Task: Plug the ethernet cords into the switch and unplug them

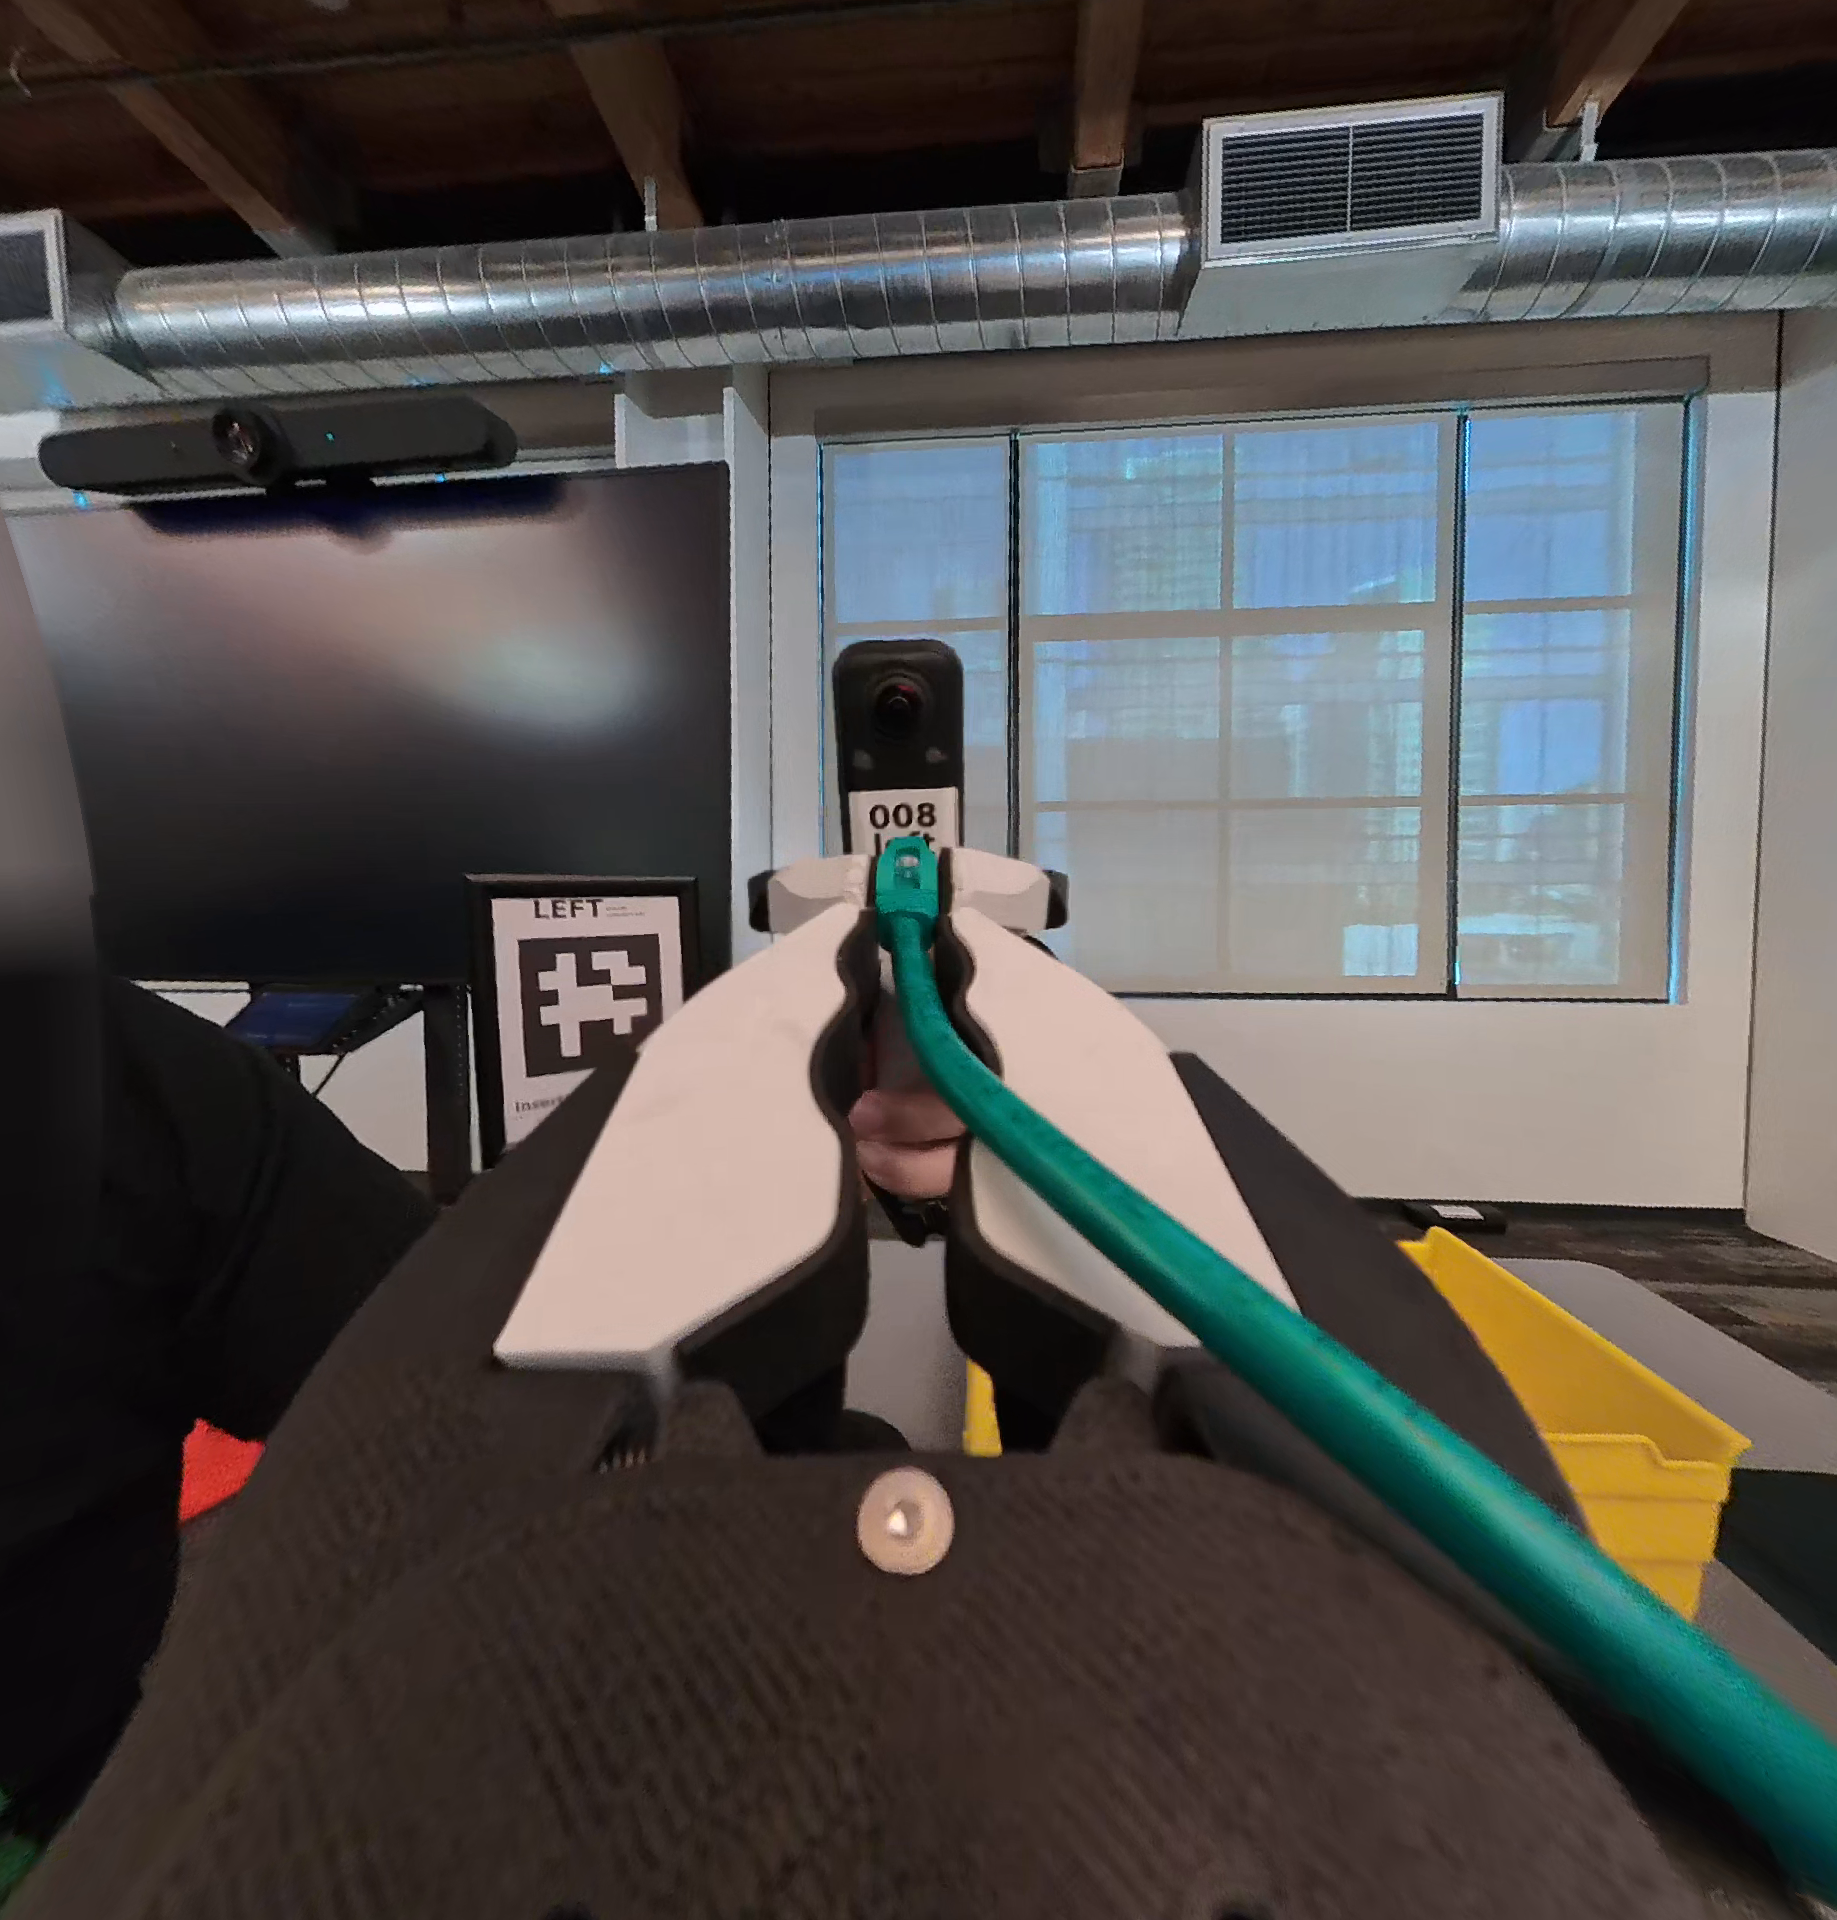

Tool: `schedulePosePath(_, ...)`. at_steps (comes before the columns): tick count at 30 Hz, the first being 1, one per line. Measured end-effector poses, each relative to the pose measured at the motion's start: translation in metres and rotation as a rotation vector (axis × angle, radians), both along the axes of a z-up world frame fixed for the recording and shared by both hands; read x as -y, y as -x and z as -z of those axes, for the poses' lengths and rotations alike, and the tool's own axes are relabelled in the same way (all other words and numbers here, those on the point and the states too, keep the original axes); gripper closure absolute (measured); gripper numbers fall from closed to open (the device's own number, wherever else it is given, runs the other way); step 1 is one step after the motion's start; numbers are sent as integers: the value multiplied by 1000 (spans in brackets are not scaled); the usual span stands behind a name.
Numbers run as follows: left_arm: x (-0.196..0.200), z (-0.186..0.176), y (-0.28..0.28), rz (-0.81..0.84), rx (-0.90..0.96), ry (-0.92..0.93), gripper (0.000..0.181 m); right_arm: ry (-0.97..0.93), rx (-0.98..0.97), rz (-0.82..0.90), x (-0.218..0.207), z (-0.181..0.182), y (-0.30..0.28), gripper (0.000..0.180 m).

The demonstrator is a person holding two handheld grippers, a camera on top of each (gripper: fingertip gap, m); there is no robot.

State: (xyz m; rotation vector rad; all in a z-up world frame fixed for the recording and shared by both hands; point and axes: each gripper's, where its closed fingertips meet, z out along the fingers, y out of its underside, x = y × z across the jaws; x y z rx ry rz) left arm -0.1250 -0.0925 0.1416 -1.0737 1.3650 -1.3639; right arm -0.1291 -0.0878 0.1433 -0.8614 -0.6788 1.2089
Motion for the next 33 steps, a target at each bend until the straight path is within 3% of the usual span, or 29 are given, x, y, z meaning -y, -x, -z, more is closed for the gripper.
schedulePosePath(7, 0, -1, 0, 0, 3, 6, 167, -85, 69, 96, 3, -1, -1, 169)
schedulePosePath(12, -31, -8, 17, -164, 28, -27, 135, -111, 118, 156, 0, -2, -7, 169)
schedulePosePath(15, -62, 9, 27, -322, -84, -38, 125, -142, 175, 247, -3, -8, -21, 169)
schedulePosePath(17, -90, 27, 29, -455, -180, -5, 118, -177, 212, 319, 0, -17, -34, 169)
schedulePosePath(21, -123, 81, 8, -585, -365, 40, 122, -236, 238, 444, 17, -43, -61, 169)
schedulePosePath(28, -148, 204, -43, -620, -614, 195, 118, -313, 301, 513, 49, -65, -68, 169)
schedulePosePath(33, -147, 257, -35, -565, -815, 326, 109, -343, 334, 519, 58, -68, -65, 169)
